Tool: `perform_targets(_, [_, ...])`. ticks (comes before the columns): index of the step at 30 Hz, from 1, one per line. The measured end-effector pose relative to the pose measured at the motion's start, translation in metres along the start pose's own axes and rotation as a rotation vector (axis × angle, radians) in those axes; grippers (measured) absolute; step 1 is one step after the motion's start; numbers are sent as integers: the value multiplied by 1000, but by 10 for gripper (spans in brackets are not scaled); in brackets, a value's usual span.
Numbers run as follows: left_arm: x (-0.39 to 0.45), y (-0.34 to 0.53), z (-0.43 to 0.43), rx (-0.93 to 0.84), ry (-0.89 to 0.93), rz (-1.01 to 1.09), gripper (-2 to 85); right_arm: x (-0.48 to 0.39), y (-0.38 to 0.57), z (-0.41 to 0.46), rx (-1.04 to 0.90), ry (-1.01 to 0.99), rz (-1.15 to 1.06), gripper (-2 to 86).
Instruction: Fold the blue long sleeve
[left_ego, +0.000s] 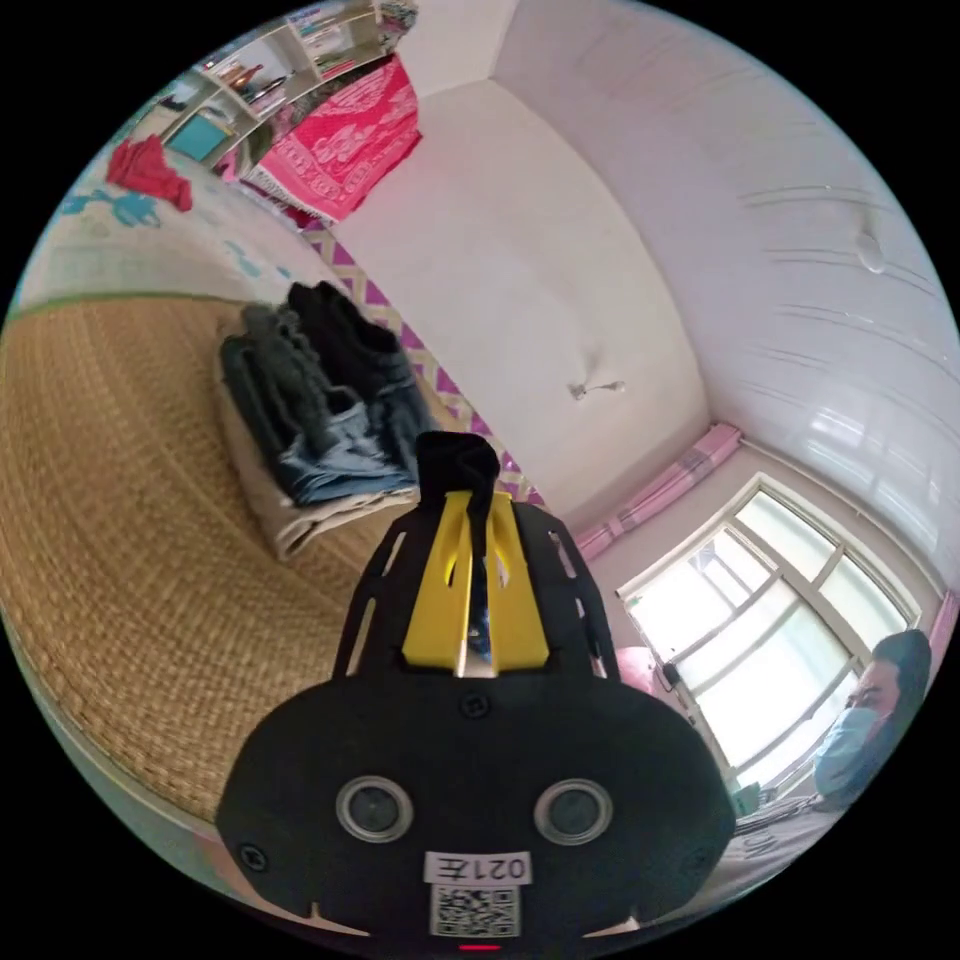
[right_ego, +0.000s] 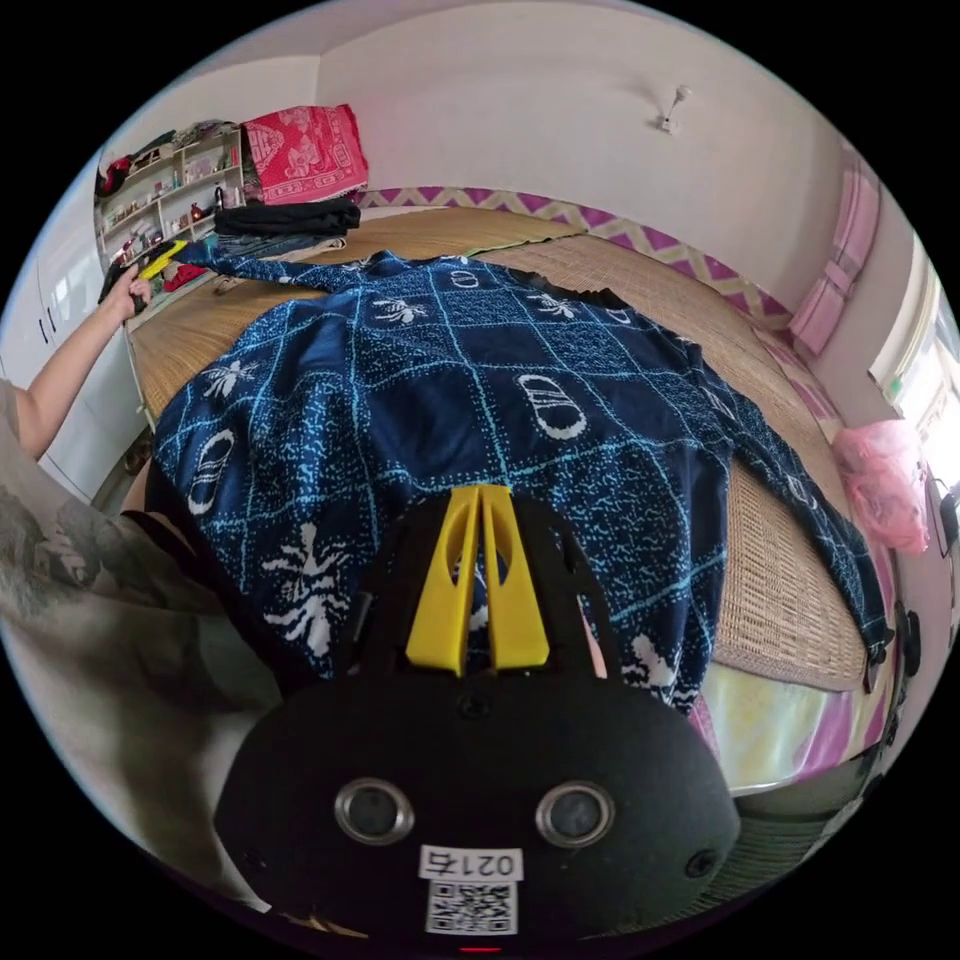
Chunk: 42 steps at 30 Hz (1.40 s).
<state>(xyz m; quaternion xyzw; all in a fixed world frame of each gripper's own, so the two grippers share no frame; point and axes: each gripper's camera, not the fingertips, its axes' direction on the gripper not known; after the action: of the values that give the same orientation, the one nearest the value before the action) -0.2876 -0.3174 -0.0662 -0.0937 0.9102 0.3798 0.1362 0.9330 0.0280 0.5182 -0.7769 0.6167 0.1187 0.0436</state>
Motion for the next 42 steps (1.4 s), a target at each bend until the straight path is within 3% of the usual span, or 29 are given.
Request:
perform_targets(9, [396,39,220,-185,71,467,-9,55,71,9,75,-32,84,-7])
perform_targets(13, [531,127,362,-328,75,639,-9,137,156,-34,307,-102,334,-6])
perform_targets(17, [623,266,509,-510,72,781,-9,200,262,-43,336,-122,445,-6])
perform_targets(21, [647,421,638,-678,43,865,-9,240,353,-29,327,-159,524,-7])
perform_targets(26, [591,656,818,-919,-98,912,-7,281,466,3,315,-175,598,-6])
perform_targets(32, [544,802,890,-1020,-111,1003,29,321,567,37,321,-204,663,-5])
perform_targets(36, [523,814,893,-1086,85,942,91,347,617,61,337,-215,691,-4])
perform_targets(38, [497,776,888,-1104,381,732,99,370,640,75,355,-199,679,-1])
perform_targets(40, [477,744,880,-1095,525,611,100,395,650,82,374,-173,677,5])
perform_targets(42, [465,715,862,-1070,505,626,96,430,658,83,432,-162,698,26])
